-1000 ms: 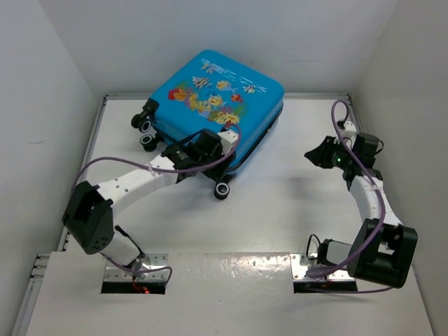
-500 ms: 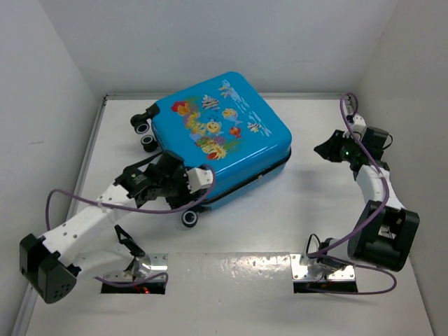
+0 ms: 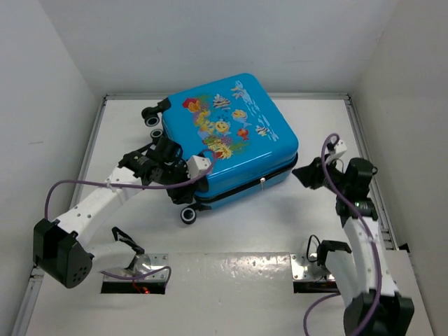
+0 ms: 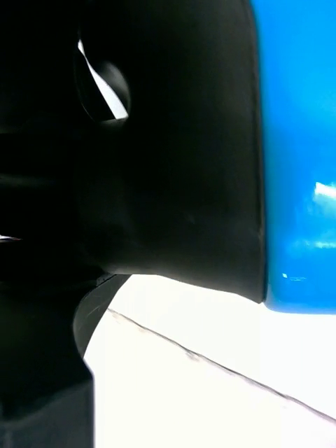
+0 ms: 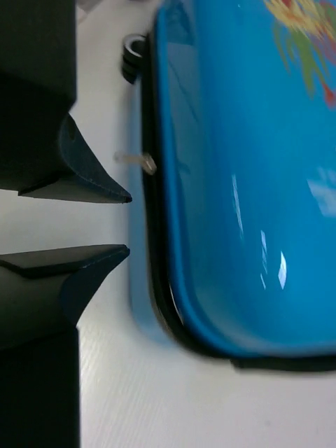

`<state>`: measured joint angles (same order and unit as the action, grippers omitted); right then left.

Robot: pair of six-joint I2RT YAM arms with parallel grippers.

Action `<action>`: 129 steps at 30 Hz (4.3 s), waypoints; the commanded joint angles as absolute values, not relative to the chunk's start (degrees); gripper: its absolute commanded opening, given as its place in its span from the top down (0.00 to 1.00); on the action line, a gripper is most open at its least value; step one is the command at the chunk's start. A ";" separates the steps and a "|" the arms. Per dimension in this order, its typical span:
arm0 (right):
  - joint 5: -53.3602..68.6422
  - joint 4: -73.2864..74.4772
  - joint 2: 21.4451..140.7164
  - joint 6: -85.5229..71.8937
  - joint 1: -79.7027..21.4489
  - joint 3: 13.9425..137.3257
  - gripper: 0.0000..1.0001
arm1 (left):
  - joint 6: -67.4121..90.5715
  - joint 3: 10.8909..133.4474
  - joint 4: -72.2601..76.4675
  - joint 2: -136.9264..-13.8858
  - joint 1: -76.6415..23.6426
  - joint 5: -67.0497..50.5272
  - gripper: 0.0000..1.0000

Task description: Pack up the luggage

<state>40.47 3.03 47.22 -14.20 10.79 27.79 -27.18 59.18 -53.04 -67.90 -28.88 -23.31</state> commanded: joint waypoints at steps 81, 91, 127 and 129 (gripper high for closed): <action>47.72 2.47 73.56 -46.31 17.11 33.22 1.00 | -15.37 49.56 -31.29 -68.46 -9.32 -15.04 1.00; 52.30 -14.49 84.89 -61.07 21.88 36.56 1.00 | -27.32 49.57 -28.48 -72.50 -0.10 -7.91 1.00; 58.35 39.80 120.75 22.05 16.09 96.66 0.65 | -57.03 55.63 -22.32 -94.82 15.89 -12.92 1.00; 58.80 37.19 120.76 21.10 15.47 95.64 0.61 | -58.88 56.24 -23.11 -95.45 17.57 -12.22 1.00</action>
